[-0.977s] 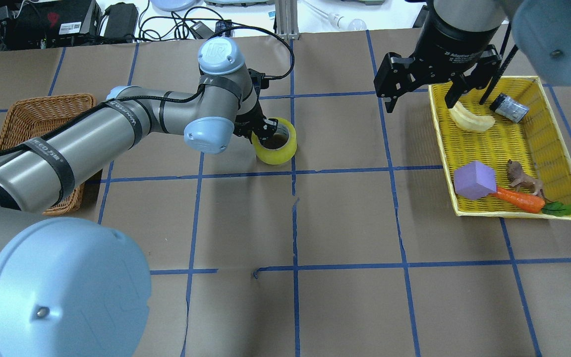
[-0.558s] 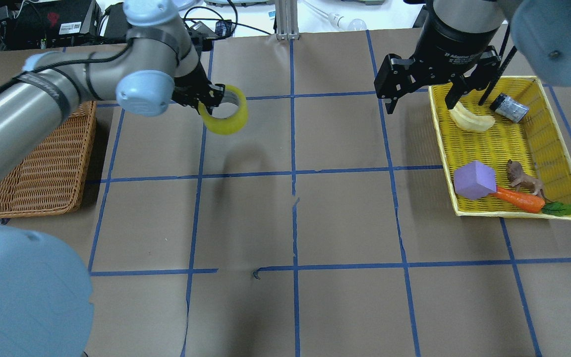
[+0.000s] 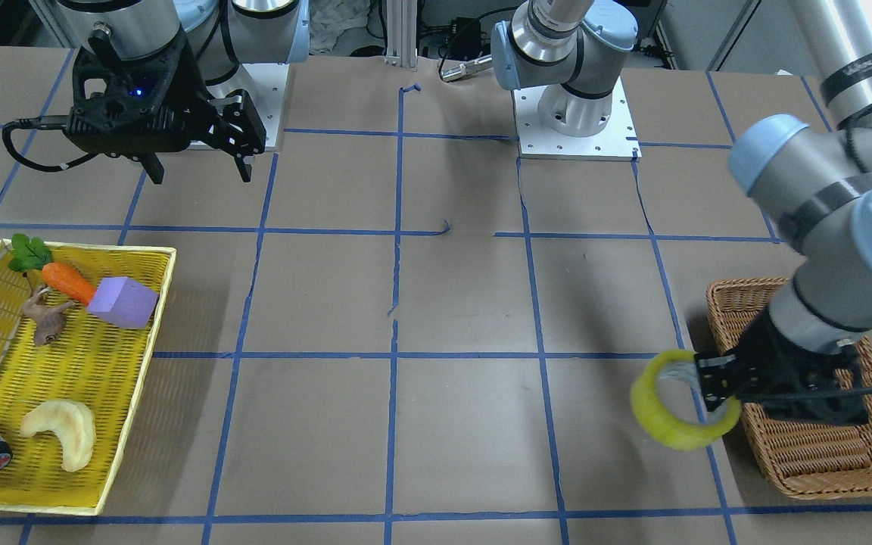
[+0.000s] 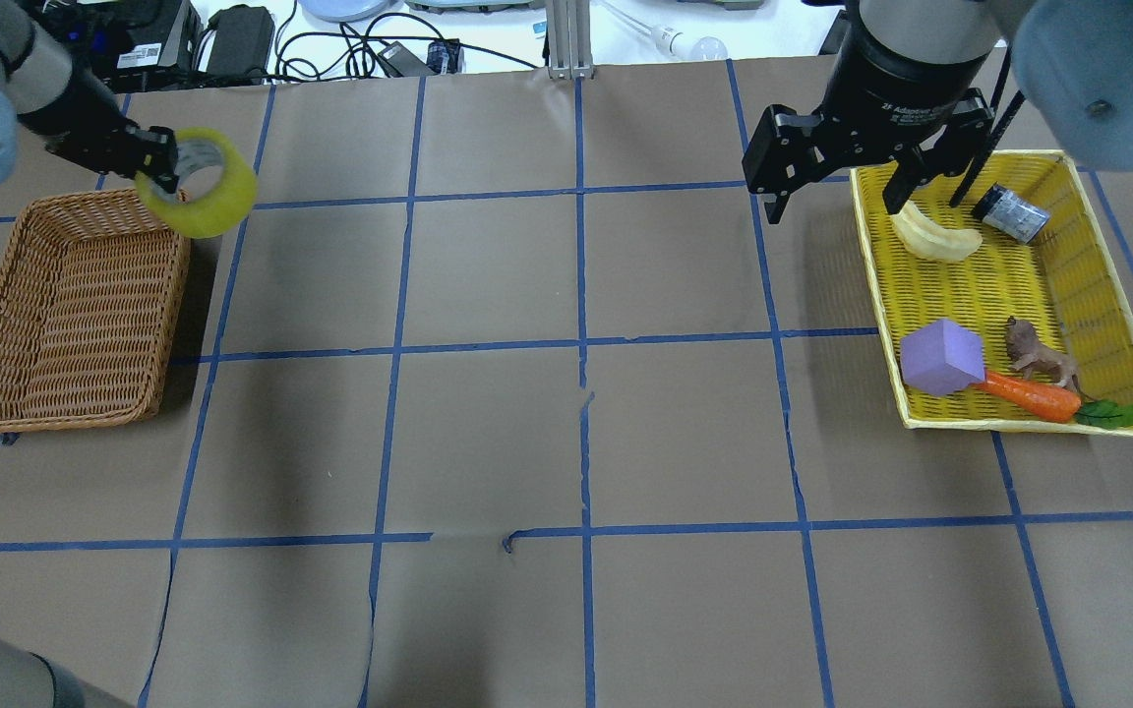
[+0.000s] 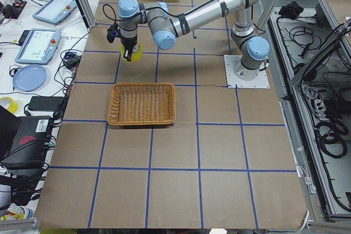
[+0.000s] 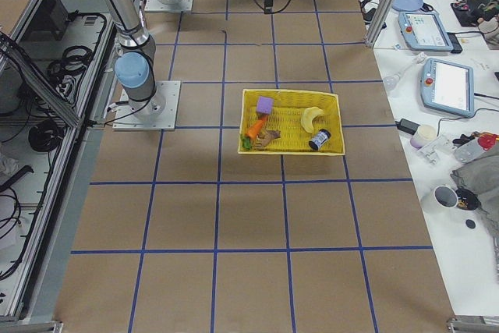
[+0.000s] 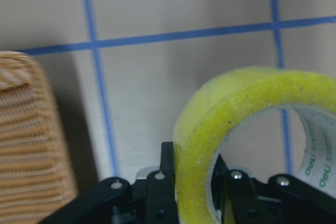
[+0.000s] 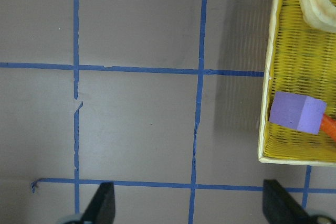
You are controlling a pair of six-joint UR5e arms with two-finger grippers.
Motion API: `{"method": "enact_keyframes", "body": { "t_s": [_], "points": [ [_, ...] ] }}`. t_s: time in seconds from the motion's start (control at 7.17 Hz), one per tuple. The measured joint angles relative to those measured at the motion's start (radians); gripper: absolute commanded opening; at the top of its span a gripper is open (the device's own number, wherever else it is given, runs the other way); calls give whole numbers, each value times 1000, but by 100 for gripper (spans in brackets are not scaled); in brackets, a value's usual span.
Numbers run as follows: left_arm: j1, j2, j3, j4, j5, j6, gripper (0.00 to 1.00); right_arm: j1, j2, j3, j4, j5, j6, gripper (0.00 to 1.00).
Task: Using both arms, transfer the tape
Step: 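Lift the tape roll with the left gripper and carry it over the wicker basket, then lower the tape into the wicker basket and open the left gripper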
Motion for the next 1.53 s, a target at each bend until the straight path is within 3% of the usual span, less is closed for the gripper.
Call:
{"method": "enact_keyframes", "body": {
  "t_s": [0.42,0.98,1.12,1.26,1.53],
  "points": [
    [197,-5,-50,9,-8,257,0,1,1,-3,-2,2,0,100],
    [289,-84,-221,249,-5,329,0,1,-1,-5,0,2,0,100],
    [302,-111,-234,280,-5,337,46,1,-2,-6,2,1,0,100],
    [312,-131,-236,293,-8,347,99,1,-3,-6,5,1,0,100],
    [315,-137,-224,301,-16,354,100,1,-4,-7,9,1,0,100]
  ]
}}
